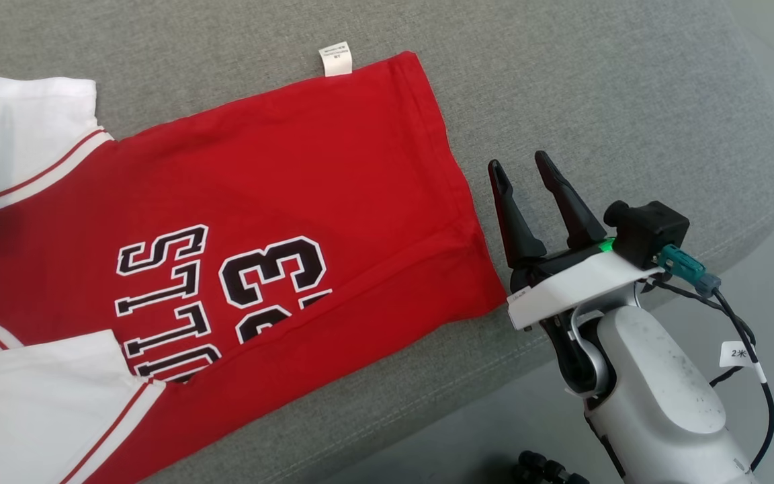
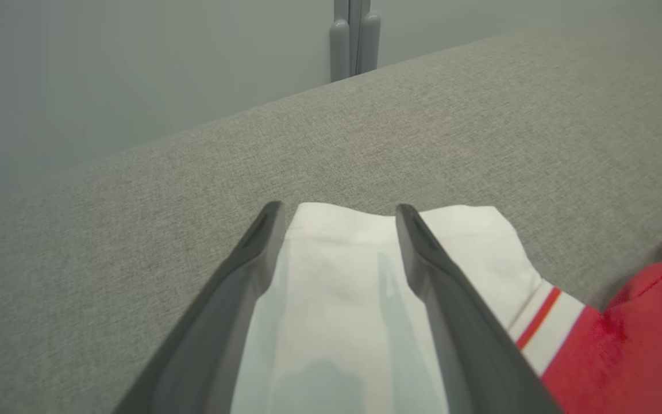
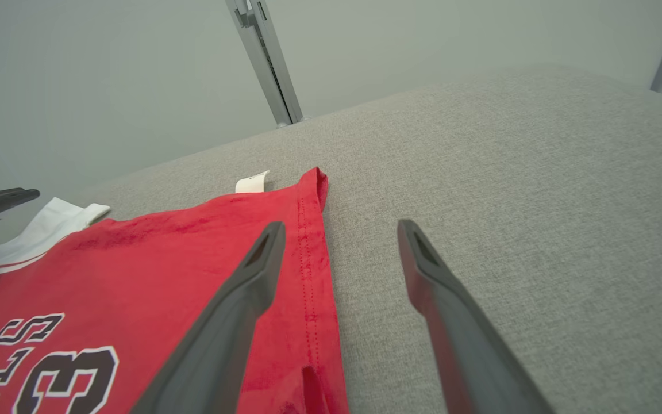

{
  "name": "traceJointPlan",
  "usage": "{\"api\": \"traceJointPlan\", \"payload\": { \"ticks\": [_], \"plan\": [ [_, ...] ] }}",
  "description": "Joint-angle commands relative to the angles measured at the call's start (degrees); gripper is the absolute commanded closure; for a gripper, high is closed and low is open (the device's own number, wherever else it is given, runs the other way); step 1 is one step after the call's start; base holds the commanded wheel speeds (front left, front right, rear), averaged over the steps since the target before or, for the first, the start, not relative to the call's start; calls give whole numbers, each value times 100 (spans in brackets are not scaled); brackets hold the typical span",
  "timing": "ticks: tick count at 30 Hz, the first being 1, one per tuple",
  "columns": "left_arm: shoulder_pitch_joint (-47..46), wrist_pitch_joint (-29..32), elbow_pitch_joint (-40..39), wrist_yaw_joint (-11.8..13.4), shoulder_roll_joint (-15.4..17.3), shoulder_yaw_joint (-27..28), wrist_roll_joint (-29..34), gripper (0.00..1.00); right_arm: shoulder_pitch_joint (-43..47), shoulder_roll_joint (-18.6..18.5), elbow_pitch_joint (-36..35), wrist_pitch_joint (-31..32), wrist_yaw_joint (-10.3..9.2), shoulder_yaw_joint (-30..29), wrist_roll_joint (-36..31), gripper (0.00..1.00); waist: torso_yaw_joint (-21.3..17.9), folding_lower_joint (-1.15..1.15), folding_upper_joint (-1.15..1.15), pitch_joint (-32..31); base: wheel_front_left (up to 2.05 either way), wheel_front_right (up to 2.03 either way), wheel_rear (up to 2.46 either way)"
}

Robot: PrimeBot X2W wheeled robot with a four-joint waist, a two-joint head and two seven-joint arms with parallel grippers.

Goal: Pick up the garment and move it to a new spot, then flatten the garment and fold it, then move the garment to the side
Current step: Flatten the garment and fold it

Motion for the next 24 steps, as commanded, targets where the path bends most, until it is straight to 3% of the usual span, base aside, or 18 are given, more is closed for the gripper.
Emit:
{"api": "traceJointPlan", "payload": {
  "ticks": [1, 17, 18, 19, 20, 24],
  "plan": [
    [-166, 9, 130, 6, 116, -87, -76, 0, -74, 10, -41, -10, -2, 21, 8, 0, -135, 0, 0, 114, 0, 0, 0],
    [-735, 10, 848, 5, 340, -771, -350, 0, -13, 33, -96, -10, -2, 5, 97, 0, -307, 0, 0, 296, 0, 0, 0],
    [-734, 35, 876, 5, 324, -821, -372, 51, -24, 32, -98, -9, -2, -2, 97, 0, -293, 0, 0, 297, 0, 0, 0],
    [-742, 40, 888, 5, 310, -872, -370, 87, -37, 32, -99, -9, -2, 0, 87, 0, -275, 0, 0, 298, 0, 0, 0],
    [-771, 0, 888, 5, 308, -914, -372, 100, -47, 33, -103, -10, -2, 2, 84, 0, -257, 0, 0, 299, 0, 0, 0],
    [-861, -138, 868, 5, 283, -1096, -422, 100, -106, 31, -55, -10, -2, 20, 56, 0, -170, 0, 0, 267, 0, 0, 0]
  ]
}}
